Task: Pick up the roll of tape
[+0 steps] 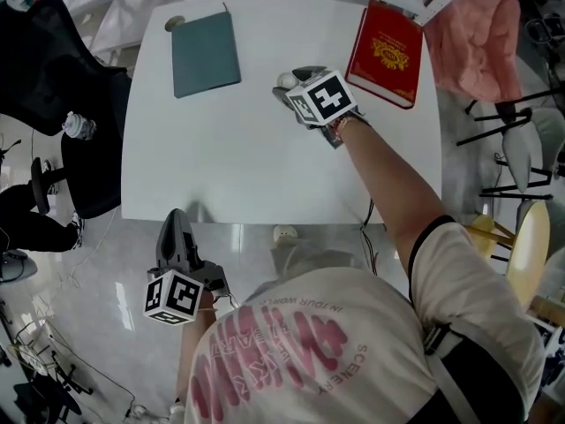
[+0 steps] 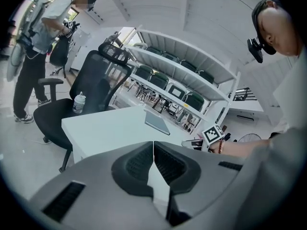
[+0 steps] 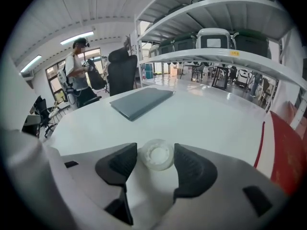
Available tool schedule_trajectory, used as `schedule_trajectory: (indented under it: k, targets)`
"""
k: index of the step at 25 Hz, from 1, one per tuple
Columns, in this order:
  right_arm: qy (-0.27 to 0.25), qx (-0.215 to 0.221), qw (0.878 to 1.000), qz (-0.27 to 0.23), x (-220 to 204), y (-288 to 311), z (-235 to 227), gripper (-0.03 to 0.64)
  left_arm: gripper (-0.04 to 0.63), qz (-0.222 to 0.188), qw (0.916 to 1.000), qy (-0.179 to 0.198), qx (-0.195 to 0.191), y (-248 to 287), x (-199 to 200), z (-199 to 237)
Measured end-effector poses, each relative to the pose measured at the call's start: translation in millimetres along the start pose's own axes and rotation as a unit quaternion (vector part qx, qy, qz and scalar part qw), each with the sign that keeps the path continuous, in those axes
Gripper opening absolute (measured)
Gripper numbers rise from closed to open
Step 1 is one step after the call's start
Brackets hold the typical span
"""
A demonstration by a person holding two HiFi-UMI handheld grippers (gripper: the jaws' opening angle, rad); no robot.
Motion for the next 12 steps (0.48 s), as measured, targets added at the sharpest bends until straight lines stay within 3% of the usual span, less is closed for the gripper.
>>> schedule_trajectory:
  k: [12]
  targets:
    - [0.001,0.005,1.0,0.004,-0.1,-4.7,-5.6,0.22,0.025,-0.004,1.0,0.003,0.0,-9.3,3.0,-15.3]
Point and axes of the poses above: the fingertips, and each gripper's own axes: y forward along the fingers, z to its left, x out of its top, the point moved 7 cm from there along -y, backward along the fingers, and after that the axes turned 1 degree about -x, right-handed, at the moved point
